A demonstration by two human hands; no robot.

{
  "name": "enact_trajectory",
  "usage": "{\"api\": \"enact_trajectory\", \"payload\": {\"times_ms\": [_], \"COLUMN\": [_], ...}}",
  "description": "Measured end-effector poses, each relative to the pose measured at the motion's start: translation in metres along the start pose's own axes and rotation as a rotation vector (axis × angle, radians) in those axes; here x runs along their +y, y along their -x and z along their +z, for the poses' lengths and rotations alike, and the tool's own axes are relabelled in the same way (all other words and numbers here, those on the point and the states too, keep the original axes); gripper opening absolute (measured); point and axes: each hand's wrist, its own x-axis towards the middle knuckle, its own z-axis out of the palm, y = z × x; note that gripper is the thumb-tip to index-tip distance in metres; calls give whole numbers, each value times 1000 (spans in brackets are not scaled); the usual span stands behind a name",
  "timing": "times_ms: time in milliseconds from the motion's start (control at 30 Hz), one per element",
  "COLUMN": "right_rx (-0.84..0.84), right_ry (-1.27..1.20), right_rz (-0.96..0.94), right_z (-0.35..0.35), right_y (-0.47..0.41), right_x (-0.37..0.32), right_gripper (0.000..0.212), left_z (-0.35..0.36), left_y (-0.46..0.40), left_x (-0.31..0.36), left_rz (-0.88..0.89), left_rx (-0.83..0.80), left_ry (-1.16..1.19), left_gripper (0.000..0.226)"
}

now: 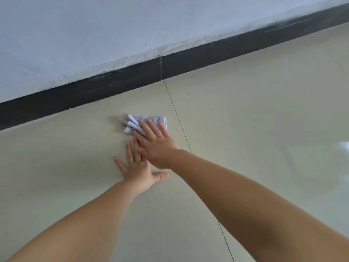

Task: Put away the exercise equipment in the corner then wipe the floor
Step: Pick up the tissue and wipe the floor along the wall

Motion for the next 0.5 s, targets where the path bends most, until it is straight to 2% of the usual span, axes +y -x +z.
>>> {"api": "enact_trajectory", "payload": {"times_ms": [67,133,233,300,400,500], "right_rx": [6,17,121,164,113,29], "right_ry": [26,14,-171,-276,-335,-332], "right_rz": [-61,51,518,763,842,707], "right_z": [-4,-10,-15,-11,7,41], "right_y": [-2,5,44,71,95,109], "right_x": [17,62,143,173,141,47], "right_gripper": [54,53,55,56,57,61], "left_z": [2,3,6,5,3,0], "left_y": [-2,-5,-5,-5,-4,0], "left_x": [-2,-4,-5,-6,-6,-6], "left_rz": [3,18,52,62,82,97], "left_rx": [22,52,68,68,57,41], "left_ry": [0,18,32,40,53,76], "left_gripper": [131,133,135,134,134,135]}}
